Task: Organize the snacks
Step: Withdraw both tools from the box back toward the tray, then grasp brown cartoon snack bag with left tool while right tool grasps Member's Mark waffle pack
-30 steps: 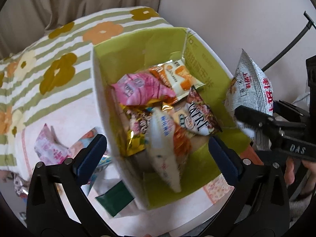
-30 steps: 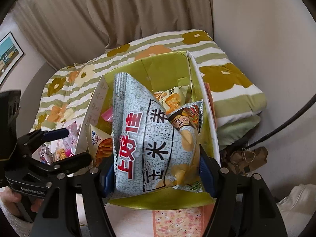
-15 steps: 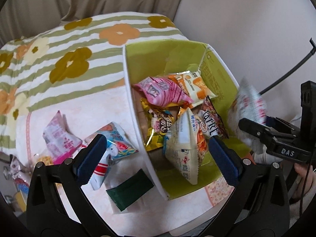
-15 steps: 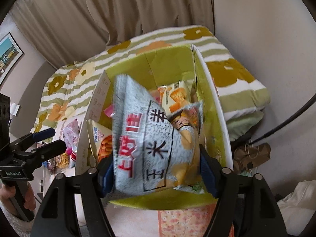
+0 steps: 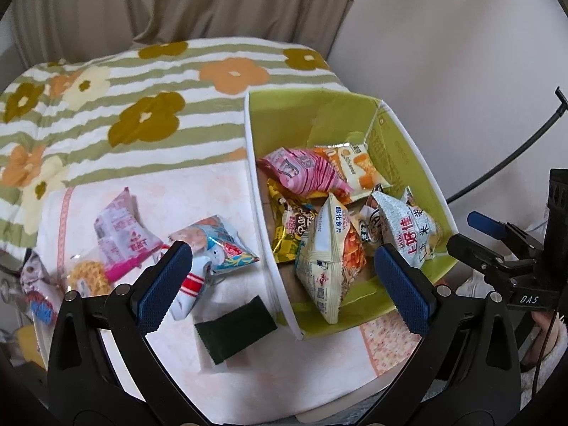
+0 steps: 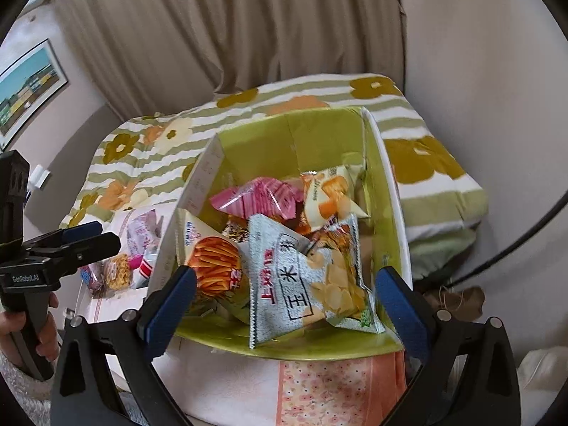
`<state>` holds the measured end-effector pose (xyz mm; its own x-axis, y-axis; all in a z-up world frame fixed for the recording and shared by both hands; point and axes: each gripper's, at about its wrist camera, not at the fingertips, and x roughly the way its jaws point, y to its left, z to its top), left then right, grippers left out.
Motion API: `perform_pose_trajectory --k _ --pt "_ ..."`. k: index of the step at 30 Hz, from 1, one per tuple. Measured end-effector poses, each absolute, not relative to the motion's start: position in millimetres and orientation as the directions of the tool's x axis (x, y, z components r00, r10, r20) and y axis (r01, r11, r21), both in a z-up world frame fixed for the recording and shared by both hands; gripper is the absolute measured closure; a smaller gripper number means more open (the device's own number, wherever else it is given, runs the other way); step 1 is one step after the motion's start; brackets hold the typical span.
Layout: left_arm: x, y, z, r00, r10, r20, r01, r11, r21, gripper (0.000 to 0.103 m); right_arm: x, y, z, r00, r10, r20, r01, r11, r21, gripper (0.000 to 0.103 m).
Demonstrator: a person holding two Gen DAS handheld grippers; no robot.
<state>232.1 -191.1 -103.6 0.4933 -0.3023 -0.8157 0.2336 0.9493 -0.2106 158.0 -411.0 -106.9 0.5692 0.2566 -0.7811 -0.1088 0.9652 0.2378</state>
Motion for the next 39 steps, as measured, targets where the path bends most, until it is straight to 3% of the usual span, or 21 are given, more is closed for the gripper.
perform_pose_trajectory --k 10,24,39 --pt "190.8 -158.7 -91.6 0.553 -0.188 -0.812 0.091 0.982 -0.165 0.001 155.3 -382.2 -98.1 0.562 0.357 -0.746 -0.284 0.931 0.231 0.002" --pt "141.9 -19.7 -96.2 0.602 -0.053 -0.797 -0.193 0.958 -0.21 0.001 156.9 -291.4 -74.7 0.542 0.471 -0.696 -0.478 0.854 0.205 0.002" --pt "179.2 130.3 -146.7 0.485 -0.142 -0.863 -0.263 0.917 -0.299 0.001 187.6 -139.0 -121.3 0.405 0.48 -0.778 -0.521 0.82 0.235 0.002"
